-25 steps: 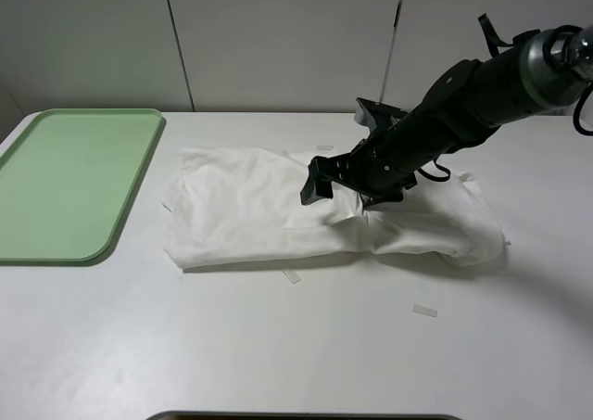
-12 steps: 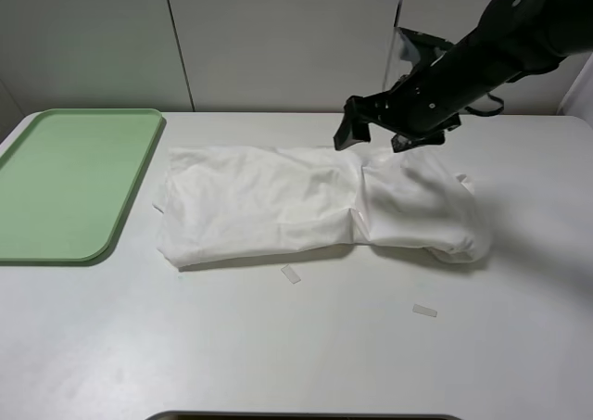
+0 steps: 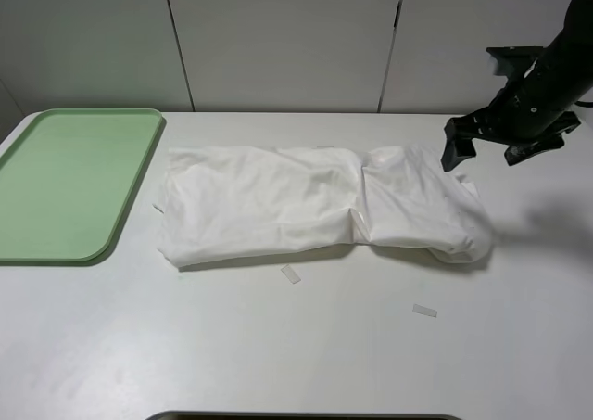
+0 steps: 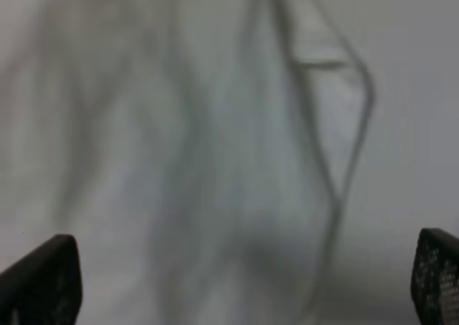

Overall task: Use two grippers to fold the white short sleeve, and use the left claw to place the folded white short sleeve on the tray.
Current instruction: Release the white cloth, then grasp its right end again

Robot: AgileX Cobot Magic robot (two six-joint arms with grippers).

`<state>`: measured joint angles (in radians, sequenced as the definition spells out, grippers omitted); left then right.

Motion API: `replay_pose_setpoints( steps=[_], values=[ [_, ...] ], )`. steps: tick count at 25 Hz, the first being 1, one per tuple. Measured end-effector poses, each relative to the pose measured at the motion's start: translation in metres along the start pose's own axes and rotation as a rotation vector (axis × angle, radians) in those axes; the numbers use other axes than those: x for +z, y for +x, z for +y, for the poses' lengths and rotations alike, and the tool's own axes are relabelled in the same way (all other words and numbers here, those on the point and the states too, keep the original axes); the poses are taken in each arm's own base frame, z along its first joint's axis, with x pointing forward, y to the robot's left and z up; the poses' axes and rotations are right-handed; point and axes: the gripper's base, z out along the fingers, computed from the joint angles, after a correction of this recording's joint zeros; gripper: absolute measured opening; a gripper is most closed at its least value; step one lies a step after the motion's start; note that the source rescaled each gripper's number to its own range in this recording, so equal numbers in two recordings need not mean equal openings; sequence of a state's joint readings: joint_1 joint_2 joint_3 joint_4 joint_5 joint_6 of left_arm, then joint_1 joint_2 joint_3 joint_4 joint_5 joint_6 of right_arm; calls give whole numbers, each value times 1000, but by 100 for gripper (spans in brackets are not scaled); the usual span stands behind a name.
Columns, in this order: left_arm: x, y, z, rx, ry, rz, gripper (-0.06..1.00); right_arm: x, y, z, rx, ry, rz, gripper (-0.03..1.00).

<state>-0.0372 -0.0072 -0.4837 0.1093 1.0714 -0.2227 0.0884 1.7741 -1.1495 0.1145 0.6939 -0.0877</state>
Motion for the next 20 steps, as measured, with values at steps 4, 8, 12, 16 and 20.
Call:
replay_pose_setpoints(
  steps=[4, 8, 12, 16, 20],
  values=[
    [0, 0, 0, 0, 0, 0, 91, 12, 2, -23, -4, 65, 35, 100],
    [0, 0, 0, 0, 0, 0, 91, 27, 4, -27, -7, 75, 64, 100],
    [0, 0, 0, 0, 0, 0, 91, 53, 6, -30, -25, 82, 82, 100],
    [0, 0, 0, 0, 0, 0, 91, 70, 8, -33, -48, 95, 101, 100],
    [0, 0, 0, 0, 0, 0, 91, 81, 10, -34, -54, 97, 106, 100]
  ],
)
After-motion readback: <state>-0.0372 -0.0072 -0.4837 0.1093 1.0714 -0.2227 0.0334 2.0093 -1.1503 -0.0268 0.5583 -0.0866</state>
